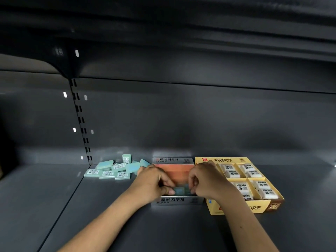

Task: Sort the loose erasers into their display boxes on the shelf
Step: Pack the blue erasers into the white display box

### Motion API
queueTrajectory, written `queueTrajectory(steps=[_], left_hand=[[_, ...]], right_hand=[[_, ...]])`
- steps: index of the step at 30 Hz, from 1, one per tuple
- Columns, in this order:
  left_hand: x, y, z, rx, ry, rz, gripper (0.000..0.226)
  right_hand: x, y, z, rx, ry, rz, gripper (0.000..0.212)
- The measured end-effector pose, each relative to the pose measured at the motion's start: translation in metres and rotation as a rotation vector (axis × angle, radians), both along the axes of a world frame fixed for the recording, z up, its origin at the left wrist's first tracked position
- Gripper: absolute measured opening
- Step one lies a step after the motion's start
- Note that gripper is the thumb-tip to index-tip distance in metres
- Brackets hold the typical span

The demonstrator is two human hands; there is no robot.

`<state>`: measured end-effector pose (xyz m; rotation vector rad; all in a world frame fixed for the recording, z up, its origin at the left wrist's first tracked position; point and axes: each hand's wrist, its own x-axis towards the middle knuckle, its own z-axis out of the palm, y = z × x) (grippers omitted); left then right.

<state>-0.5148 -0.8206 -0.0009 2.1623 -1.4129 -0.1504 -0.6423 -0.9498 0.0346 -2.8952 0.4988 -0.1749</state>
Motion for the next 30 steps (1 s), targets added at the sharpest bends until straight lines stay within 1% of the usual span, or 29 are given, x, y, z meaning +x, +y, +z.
queueTrajectory(steps=[6,10,14,16,19,21,23,26,28,30], left_hand=[[0.001,0.001,-0.005,-0.045,-0.045,-0.03,0.014],[0.002,0.001,-0.008,-0.082,-0.049,-0.045,0.015],[0.004,0.001,-0.008,-0.049,-0.063,-0.085,0.016],[0.005,0.001,-0.007,-0.017,-0.08,-0.1,0.021],[0.005,0.003,-0.006,0.008,-0.083,-0.124,0.04],[0.006,0.005,-0.005,0.023,-0.073,-0.155,0.047],[0.01,0.007,-0.006,-0.003,-0.05,-0.179,0.059],[0.018,0.011,-0.01,-0.063,-0.022,-0.202,0.072],[0.023,0.014,-0.013,-0.065,-0.033,-0.198,0.074],[0.024,0.015,-0.014,-0.049,-0.041,-0.209,0.07]], right_hand=[[-0.001,-0.002,0.001,0.031,-0.012,0.024,0.015],[0.0,-0.004,0.001,0.061,-0.043,0.048,0.014],[0.003,-0.004,-0.002,0.11,-0.022,0.079,0.017],[0.004,-0.003,-0.003,0.115,0.0,0.098,0.017],[0.003,-0.001,-0.002,0.113,0.011,0.109,0.018],[0.001,-0.001,-0.001,0.106,0.029,0.112,0.019],[0.0,0.0,0.0,0.103,0.056,0.11,0.02],[0.0,0.0,0.001,0.116,0.076,0.094,0.028],[0.001,-0.001,0.0,0.117,0.089,0.08,0.033],[0.003,-0.002,-0.004,0.123,0.097,0.062,0.035]])
